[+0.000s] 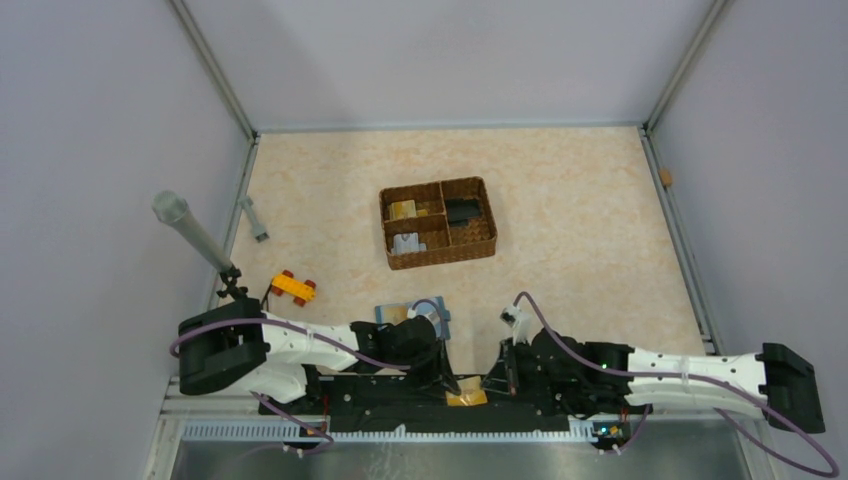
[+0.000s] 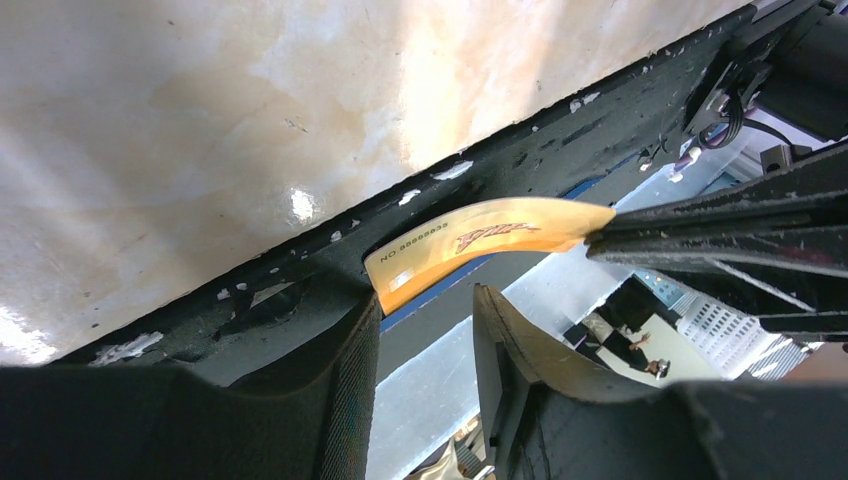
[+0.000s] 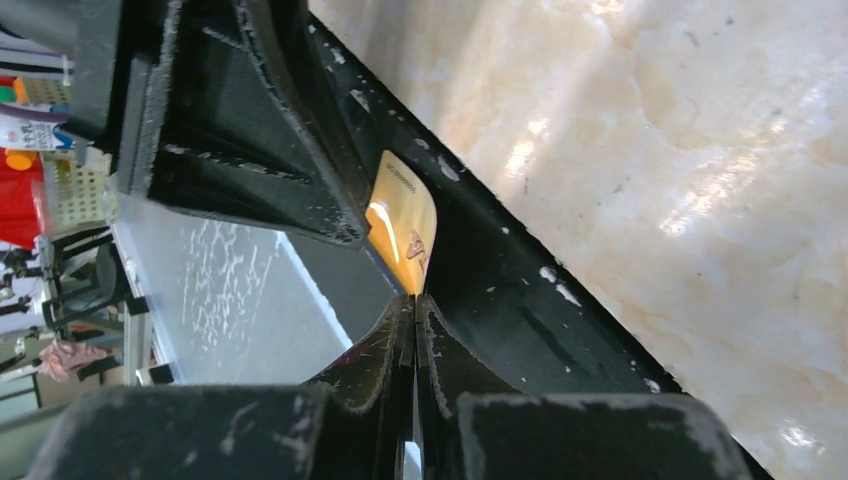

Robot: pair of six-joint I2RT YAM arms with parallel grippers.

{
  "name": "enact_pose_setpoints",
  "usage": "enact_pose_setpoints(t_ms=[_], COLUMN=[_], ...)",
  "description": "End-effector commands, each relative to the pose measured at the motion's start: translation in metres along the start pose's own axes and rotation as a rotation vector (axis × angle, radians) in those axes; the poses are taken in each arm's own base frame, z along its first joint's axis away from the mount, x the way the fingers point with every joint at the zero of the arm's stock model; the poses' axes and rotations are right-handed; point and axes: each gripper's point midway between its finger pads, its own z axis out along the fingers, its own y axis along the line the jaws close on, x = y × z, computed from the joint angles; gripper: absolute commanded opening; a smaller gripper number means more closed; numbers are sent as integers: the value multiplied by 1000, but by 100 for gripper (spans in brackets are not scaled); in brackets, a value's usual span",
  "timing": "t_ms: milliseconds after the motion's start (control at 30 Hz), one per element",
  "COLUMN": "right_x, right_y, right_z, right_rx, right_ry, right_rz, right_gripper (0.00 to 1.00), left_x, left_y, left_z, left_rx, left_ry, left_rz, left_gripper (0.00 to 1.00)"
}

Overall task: Put the credit cards into the card holder
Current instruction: Pick up the credit card at the corner of the board.

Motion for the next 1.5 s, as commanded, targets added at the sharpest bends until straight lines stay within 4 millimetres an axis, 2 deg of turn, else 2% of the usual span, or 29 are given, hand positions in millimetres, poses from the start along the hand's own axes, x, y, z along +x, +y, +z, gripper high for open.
enact_pose_setpoints(t_ms=[0, 200, 333, 800, 1000, 1033, 1167, 1467], right_x=[-8, -5, -4, -3, -3, -2, -3, 0], right_y=[62, 48, 30, 3, -22, -25, -25, -30], right_z=[-8, 0, 4, 10, 5, 5, 5, 17], right_rx=[-238, -179, -80, 39, 188, 198, 198, 175], right_ry=[19, 27, 32, 23, 23, 28, 18, 4], right_rz=[-31, -34, -42, -42, -40, -39, -35, -17], right_gripper=[6, 15, 19, 15, 15, 15, 19, 33], left_x=[-14, -13, -14, -13, -15, -14, -15, -14], left_y=[35, 36, 36, 37, 39, 44, 49, 50], left_z=[6, 5, 5, 6, 4, 2, -1, 2], left_rx=[-107, -104, -104, -103, -116, -138, -149, -151], left_ry=[-76, -76, -77, -73, -83, -84, -97, -88], left_rz=[6, 7, 6, 6, 6, 4, -3, -7], left_gripper=[43, 43, 43, 43, 43, 43, 43, 43])
